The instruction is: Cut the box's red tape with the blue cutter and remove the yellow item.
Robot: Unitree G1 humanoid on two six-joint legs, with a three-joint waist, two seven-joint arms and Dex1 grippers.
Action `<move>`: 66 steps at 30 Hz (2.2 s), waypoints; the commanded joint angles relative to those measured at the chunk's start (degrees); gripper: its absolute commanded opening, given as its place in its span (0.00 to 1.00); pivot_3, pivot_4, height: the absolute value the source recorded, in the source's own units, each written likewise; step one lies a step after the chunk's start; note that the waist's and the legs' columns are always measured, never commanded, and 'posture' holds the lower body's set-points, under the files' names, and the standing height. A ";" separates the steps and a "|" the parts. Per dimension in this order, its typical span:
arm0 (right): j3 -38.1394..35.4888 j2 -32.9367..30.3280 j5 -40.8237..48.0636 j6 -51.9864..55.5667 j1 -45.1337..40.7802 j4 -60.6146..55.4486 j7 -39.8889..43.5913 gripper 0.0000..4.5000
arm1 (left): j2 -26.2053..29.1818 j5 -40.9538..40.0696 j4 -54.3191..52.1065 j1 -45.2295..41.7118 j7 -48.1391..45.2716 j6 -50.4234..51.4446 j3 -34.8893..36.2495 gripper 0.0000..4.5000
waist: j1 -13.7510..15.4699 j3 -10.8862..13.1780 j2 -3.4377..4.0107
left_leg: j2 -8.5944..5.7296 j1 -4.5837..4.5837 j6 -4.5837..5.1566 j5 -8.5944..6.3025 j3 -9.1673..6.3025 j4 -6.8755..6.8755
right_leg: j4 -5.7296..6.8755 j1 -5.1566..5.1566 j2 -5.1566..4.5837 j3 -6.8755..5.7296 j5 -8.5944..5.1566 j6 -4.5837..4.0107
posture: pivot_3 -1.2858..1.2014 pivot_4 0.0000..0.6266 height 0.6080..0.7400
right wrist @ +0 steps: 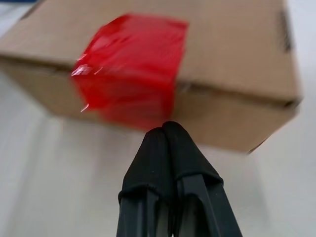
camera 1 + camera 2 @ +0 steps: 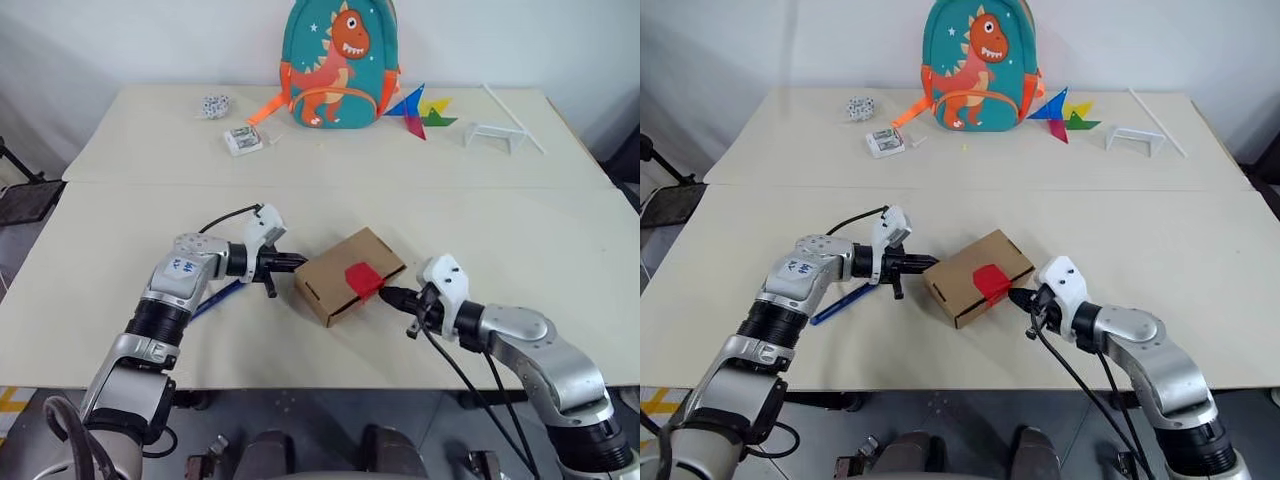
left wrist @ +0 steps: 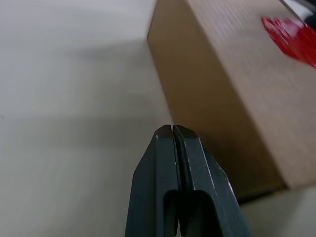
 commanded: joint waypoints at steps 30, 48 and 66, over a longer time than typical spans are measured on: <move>6.40 3.02 -10.87 -23.11 -29.70 45.59 20.79 0.00 | -0.88 -11.07 -31.09 15.60 9.20 18.60 4.06 0.01 | -1.13 0.00 0.00 | 0.03 -0.05 0.00 0.00 -0.07 0.10 | 0.10 -0.02 0.00 0.00 0.00 0.00 | 0.52 0.24 1.00; -16.22 -6.09 14.31 -17.90 -11.38 21.40 34.17 0.33 | 21.05 -17.40 -32.56 31.62 -4.20 4.32 33.74 0.37 | -1.86 0.04 0.03 | 0.11 0.12 -0.07 -0.05 0.04 -0.26 | 0.02 -0.04 0.03 0.00 0.00 -0.01 | 0.52 0.24 1.00; -16.81 -10.42 29.04 -16.76 -0.51 -9.74 32.49 1.00 | 25.68 -10.38 -14.08 58.05 -5.21 -13.86 54.90 0.99 | -0.49 0.10 -0.02 | 0.21 0.19 0.00 -0.24 0.12 -0.20 | 0.01 -0.06 0.03 0.04 -0.01 -0.03 | 0.52 0.24 1.00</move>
